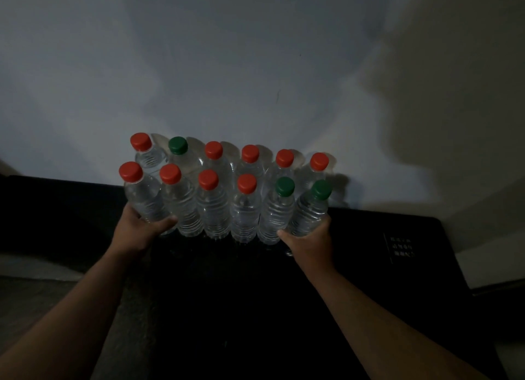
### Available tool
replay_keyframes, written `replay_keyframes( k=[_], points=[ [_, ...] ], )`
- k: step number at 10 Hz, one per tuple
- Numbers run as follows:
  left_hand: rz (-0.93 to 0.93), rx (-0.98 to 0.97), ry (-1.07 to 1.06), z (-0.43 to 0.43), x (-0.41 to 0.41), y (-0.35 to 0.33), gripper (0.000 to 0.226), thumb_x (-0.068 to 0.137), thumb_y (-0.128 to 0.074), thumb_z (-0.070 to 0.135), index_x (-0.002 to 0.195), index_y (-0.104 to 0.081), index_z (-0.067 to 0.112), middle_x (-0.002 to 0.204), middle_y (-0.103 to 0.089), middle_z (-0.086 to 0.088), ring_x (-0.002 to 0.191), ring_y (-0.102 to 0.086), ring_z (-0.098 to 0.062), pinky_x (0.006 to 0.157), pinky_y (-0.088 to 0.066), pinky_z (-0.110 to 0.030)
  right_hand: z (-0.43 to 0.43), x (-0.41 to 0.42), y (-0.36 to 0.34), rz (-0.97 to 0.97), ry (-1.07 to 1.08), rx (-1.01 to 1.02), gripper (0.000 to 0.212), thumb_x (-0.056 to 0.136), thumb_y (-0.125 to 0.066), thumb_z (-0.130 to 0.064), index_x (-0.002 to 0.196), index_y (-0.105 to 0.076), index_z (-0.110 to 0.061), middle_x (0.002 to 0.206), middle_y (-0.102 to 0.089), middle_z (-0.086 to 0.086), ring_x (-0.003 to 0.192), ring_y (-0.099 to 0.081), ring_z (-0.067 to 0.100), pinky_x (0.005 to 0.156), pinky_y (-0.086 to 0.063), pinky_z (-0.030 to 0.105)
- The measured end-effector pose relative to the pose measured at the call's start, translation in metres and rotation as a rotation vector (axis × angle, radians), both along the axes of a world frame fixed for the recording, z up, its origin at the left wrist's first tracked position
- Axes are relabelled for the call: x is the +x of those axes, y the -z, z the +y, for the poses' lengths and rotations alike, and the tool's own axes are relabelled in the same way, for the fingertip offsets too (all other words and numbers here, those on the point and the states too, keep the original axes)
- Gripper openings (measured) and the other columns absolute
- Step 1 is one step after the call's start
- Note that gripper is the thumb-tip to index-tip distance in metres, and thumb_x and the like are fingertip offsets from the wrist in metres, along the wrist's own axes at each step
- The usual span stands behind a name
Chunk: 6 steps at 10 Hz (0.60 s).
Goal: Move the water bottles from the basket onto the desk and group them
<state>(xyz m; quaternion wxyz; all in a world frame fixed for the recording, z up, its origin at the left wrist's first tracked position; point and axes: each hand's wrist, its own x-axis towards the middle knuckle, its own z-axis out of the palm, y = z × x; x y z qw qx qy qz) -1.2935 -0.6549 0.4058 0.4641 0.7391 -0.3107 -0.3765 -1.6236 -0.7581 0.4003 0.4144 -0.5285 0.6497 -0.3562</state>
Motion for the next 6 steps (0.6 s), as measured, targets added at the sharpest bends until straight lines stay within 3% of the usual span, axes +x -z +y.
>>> replay_keyframes(
  k=[2, 3, 4, 5, 6],
  points=[
    [0.0, 0.022, 0.022, -0.001, 0.009, 0.01, 0.088, 0.055, -0.09, 0.044, 0.131, -0.049, 0.031, 0.128, -0.063, -0.003, 0.114, -0.064, -0.022, 0.093, -0.051, -0.05, -0.006, -0.004, 0.0, 0.001, -0.028, 0.031, 0.094, 0.05, -0.094, -0.025, 0.129, -0.042, -0.02, 0.114, -0.064, -0.004, 0.1, -0.065, 0.012, 0.089, -0.054, 0.032],
    [-0.033, 0.018, 0.048, -0.001, 0.01, 0.008, 0.087, 0.056, -0.089, 0.043, 0.132, -0.048, 0.031, 0.127, -0.063, -0.002, 0.114, -0.063, -0.022, 0.093, -0.051, -0.051, -0.008, -0.012, -0.002, -0.003, -0.081, 0.052, 0.082, 0.051, -0.092, -0.029, 0.121, -0.048, -0.024, 0.107, -0.068, -0.007, 0.094, -0.068, 0.008, 0.086, -0.057, 0.033],
    [-0.023, 0.143, 0.049, 0.002, 0.003, -0.009, 0.07, 0.071, -0.08, 0.036, 0.132, -0.047, 0.027, 0.125, -0.061, -0.002, 0.109, -0.062, -0.021, 0.094, -0.049, -0.047, -0.01, -0.019, -0.007, 0.085, -0.186, 0.002, 0.036, 0.066, -0.084, -0.019, 0.091, -0.062, -0.032, 0.086, -0.072, -0.009, 0.077, -0.068, -0.006, 0.074, -0.058, 0.022],
    [-0.03, 0.356, 0.143, 0.007, -0.008, -0.03, 0.03, 0.086, -0.067, 0.029, 0.113, -0.058, 0.019, 0.104, -0.063, -0.004, 0.086, -0.061, -0.014, 0.072, -0.048, -0.028, -0.009, -0.019, -0.015, 0.224, -0.267, 0.074, 0.013, 0.074, -0.075, -0.03, 0.083, -0.066, -0.029, 0.091, -0.073, -0.004, 0.087, -0.07, 0.012, 0.079, -0.057, 0.033],
    [-0.166, 0.425, 0.214, 0.023, -0.022, -0.051, 0.01, 0.087, -0.066, 0.028, 0.086, -0.056, 0.027, 0.097, -0.063, -0.005, 0.078, -0.059, -0.01, 0.066, -0.044, -0.025, 0.003, -0.017, -0.024, 0.368, -0.399, 0.255, 0.026, 0.079, -0.062, -0.036, 0.097, -0.068, -0.018, 0.098, -0.071, 0.002, 0.091, -0.067, 0.021, 0.083, -0.053, 0.033]
  ],
)
